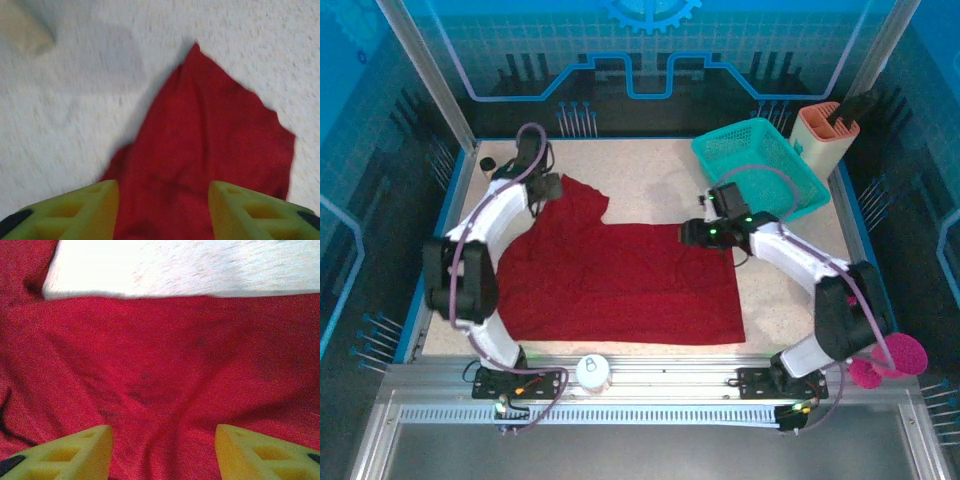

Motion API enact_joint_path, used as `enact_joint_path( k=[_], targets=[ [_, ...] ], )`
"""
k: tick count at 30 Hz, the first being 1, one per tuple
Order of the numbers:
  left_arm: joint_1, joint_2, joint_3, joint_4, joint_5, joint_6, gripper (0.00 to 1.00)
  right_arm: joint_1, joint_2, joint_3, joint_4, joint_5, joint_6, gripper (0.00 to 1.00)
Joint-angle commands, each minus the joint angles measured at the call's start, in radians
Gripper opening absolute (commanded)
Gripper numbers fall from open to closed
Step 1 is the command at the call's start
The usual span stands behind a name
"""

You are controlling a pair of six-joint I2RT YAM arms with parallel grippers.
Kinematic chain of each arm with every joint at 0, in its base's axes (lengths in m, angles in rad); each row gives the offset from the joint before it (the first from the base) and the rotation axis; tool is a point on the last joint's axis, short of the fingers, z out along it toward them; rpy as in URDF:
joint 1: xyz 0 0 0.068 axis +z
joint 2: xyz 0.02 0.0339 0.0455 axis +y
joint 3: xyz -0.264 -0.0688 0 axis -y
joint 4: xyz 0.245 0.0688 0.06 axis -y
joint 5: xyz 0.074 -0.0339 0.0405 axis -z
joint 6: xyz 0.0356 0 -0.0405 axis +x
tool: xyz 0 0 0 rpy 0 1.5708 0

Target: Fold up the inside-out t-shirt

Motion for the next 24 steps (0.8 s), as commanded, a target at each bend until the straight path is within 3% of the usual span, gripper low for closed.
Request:
enact_joint_path(
  k=[1,4,8,12,17,24],
  targets=[
    [0.039,-0.029,-0.192,0.069,0.169,-0.224,0.48,0.121,0.090,0.067,0.082,-0.080,-0.076,0.57],
    [0.079,-0.026,-0.292,0.115,0.195,-0.226,0.47,0.184,0.182,0.080,0.129,-0.051,-0.063,0.57],
    [0.190,-0.015,-0.413,0.221,0.214,-0.307,0.46,0.182,0.279,0.055,0.235,-0.052,0.023,0.56],
    [0.282,0.068,-0.377,0.217,0.305,-0.326,0.46,0.166,0.326,0.031,0.284,-0.023,0.077,0.57],
    [0.328,0.101,-0.335,0.073,0.219,-0.326,0.46,0.142,0.436,0.071,0.324,-0.109,0.137,0.57],
    [0.437,-0.072,-0.465,0.040,0.102,-0.334,0.47,0.194,0.518,0.147,0.443,-0.164,0.241,0.57]
  ],
)
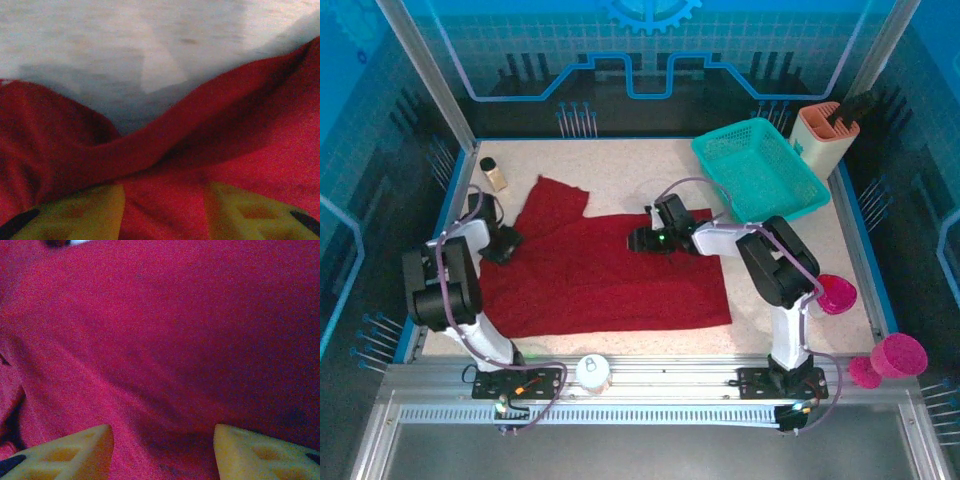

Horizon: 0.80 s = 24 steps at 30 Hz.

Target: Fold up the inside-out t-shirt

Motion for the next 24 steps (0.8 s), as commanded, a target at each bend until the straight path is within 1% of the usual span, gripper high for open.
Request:
enact_joint_path(
  k=[1,4,7,9,11,12,14,16,17,19,20,22,24],
  targets=[
    [0.056,-0.074,-0.058,-0.112,-0.094,-0.010,0.48,0.033,0.057,0.014,0.019,-0.033,0.080,0.58],
    [0.081,-0.132,-0.107,-0.130,-0.083,-0.009,0.50,0.040,0.020,0.026,0.013,-0.007,0.061,0.60],
    [0.096,-0.194,-0.125,-0.127,-0.073,0.040,0.52,0.013,-0.038,0.050,-0.025,0.051,-0.037,0.62],
    [0.094,-0.225,-0.084,-0.140,0.007,0.109,0.53,-0.030,-0.074,0.078,-0.044,0.070,-0.162,0.62],
    [0.070,-0.264,-0.010,-0.158,0.084,0.155,0.53,-0.081,-0.104,0.104,-0.058,0.086,-0.337,0.64],
    [0.044,-0.278,0.024,-0.160,0.094,0.175,0.54,-0.105,-0.117,0.115,-0.069,0.103,-0.407,0.65],
    [-0.045,-0.277,0.124,-0.176,0.060,0.240,0.54,-0.157,-0.137,0.141,-0.097,0.111,-0.591,0.67],
    [-0.103,-0.236,0.218,-0.181,0.068,0.307,0.54,-0.197,-0.144,0.177,-0.158,0.119,-0.741,0.67],
    [-0.113,-0.201,0.261,-0.180,0.096,0.339,0.55,-0.218,-0.146,0.201,-0.203,0.114,-0.822,0.67],
    [-0.115,-0.126,0.335,-0.169,0.153,0.404,0.55,-0.242,-0.145,0.240,-0.287,0.110,-0.984,0.69],
    [-0.115,-0.081,0.372,-0.156,0.165,0.444,0.55,-0.251,-0.142,0.258,-0.322,0.110,-1.065,0.69],
    [-0.111,0.023,0.462,-0.176,0.167,0.513,0.57,-0.268,-0.124,0.297,-0.395,0.115,-1.191,0.69],
    [-0.104,0.133,0.583,-0.234,0.161,0.578,0.58,-0.283,-0.091,0.362,-0.488,0.122,-1.277,0.69]
  ],
)
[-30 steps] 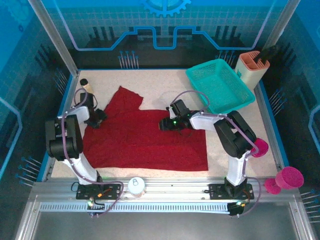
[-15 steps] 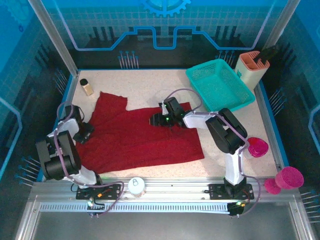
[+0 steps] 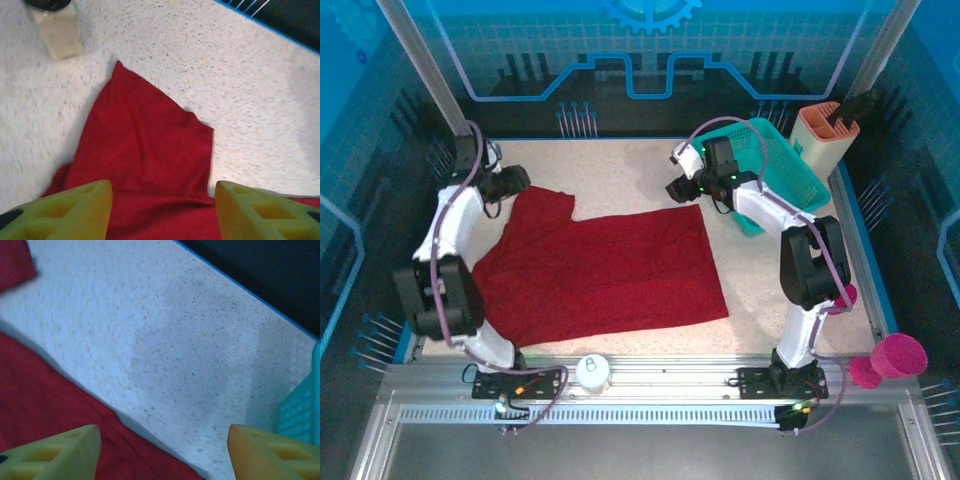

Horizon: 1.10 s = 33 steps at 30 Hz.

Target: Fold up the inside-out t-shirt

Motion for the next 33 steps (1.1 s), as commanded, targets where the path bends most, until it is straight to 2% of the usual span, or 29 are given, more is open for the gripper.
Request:
enact_joint_path(
  k=[1,6,10,14,18,25,33],
  targets=[
    [0.014,0.178,0.135,-0.097,0.026,0.181,0.58,-0.016,0.053,0.110,-0.249,0.009,-0.322,0.69],
    [0.017,0.389,0.335,-0.181,0.085,0.287,0.59,-0.029,0.205,0.341,-0.530,0.068,-0.502,0.68],
    [0.017,0.489,0.393,-0.191,0.058,0.303,0.61,-0.035,0.320,0.487,-0.674,0.158,-0.619,0.68],
    [0.017,0.559,0.437,-0.192,-0.003,0.290,0.68,-0.041,0.389,0.590,-0.717,0.187,-0.624,0.68],
    [0.019,0.611,0.487,-0.173,-0.036,0.281,0.68,-0.041,0.413,0.625,-0.728,0.185,-0.613,0.68],
    [0.020,0.723,0.661,-0.219,-0.028,0.302,0.68,-0.041,0.464,0.635,-0.807,0.232,-0.753,0.68],
    [0.020,0.879,0.869,-0.393,0.022,0.344,0.65,-0.041,0.537,0.741,-0.875,0.245,-0.867,0.69]
  ],
)
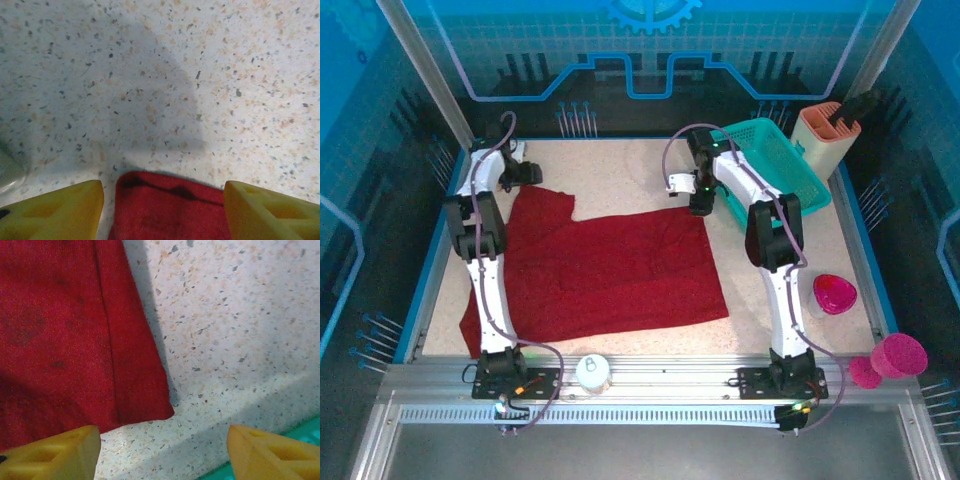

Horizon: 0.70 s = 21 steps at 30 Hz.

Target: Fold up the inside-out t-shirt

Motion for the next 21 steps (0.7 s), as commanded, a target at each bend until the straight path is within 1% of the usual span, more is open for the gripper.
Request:
enact_joint_path(
  k=[1,3,6,8,10,12,13,15,16,17,18,21],
  targets=[
    [0.009,0.062,0.065,-0.139,0.051,0.052,0.64,-0.011,0.061,0.086,-0.089,0.006,-0.074,0.70],
    [0.009,0.071,0.068,-0.151,0.074,0.070,0.61,-0.011,0.088,0.109,-0.086,0.002,-0.082,0.70],
    [0.011,0.078,0.068,-0.162,0.109,0.088,0.47,-0.009,0.133,0.161,-0.094,-0.013,-0.084,0.69],
    [0.011,0.077,0.068,-0.165,0.136,0.099,0.42,-0.005,0.159,0.181,-0.105,-0.025,-0.088,0.68],
    [0.012,0.077,0.069,-0.164,0.161,0.109,0.38,-0.003,0.179,0.183,-0.110,-0.027,-0.095,0.66],
    [0.015,0.077,0.070,-0.161,0.177,0.116,0.28,-0.003,0.197,0.185,-0.118,-0.023,-0.099,0.62],
    [0.018,0.077,0.072,-0.160,0.181,0.118,0.22,-0.005,0.207,0.185,-0.120,-0.018,-0.099,0.58],
    [0.023,0.074,0.074,-0.159,0.187,0.121,0.08,-0.005,0.223,0.186,-0.121,-0.011,-0.098,0.46],
    [0.027,0.068,0.075,-0.159,0.192,0.124,0.02,-0.005,0.228,0.188,-0.117,-0.008,-0.098,0.34],
    [0.032,0.058,0.073,-0.157,0.200,0.126,0.00,-0.005,0.232,0.193,-0.109,-0.003,-0.099,0.13],
    [0.034,0.045,0.070,-0.152,0.209,0.128,0.00,-0.003,0.234,0.204,-0.111,-0.001,-0.105,0.00],
    [0.044,-0.057,-0.013,-0.065,0.228,0.125,0.00,0.002,0.207,0.209,-0.063,-0.014,-0.098,0.00]
  ],
)
